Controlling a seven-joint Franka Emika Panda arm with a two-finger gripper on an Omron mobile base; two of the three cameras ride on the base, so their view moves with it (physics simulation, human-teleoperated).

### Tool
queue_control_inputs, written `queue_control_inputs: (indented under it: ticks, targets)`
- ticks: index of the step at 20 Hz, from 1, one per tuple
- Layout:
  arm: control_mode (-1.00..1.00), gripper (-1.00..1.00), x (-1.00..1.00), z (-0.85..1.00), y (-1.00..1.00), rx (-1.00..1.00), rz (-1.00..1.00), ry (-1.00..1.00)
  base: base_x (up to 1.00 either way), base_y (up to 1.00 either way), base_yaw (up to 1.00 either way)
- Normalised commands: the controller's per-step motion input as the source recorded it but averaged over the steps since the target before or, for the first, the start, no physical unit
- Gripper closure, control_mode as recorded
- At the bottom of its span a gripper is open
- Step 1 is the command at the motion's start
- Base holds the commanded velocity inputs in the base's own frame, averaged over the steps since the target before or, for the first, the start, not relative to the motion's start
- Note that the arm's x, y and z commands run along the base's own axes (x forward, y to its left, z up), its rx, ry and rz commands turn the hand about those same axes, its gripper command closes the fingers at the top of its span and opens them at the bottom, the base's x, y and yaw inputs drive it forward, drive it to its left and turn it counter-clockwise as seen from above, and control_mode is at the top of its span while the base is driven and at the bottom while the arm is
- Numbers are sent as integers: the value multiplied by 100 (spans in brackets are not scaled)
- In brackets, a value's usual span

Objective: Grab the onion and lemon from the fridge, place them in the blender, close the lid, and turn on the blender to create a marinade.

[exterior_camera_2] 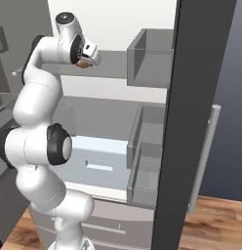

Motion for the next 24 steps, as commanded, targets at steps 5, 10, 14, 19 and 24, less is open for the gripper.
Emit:
queue_control_inputs:
  ticks: [5, 10, 14, 19, 24]
  targets:
    - [-100, 100, 1, -14, 1, 0, 0, -2, 0, 0, 0]
    - [-100, 100, -11, -8, 0, 0, 0, -9, 0, 0, 0]
    - [-100, 100, -79, 0, -1, 0, 0, -16, 0, 0, 0]
    - [-100, 100, -100, 0, -10, 0, 0, -23, 0, 0, 0]
    - [-100, 100, -100, 0, -16, 2, 0, -23, 0, 0, 0]
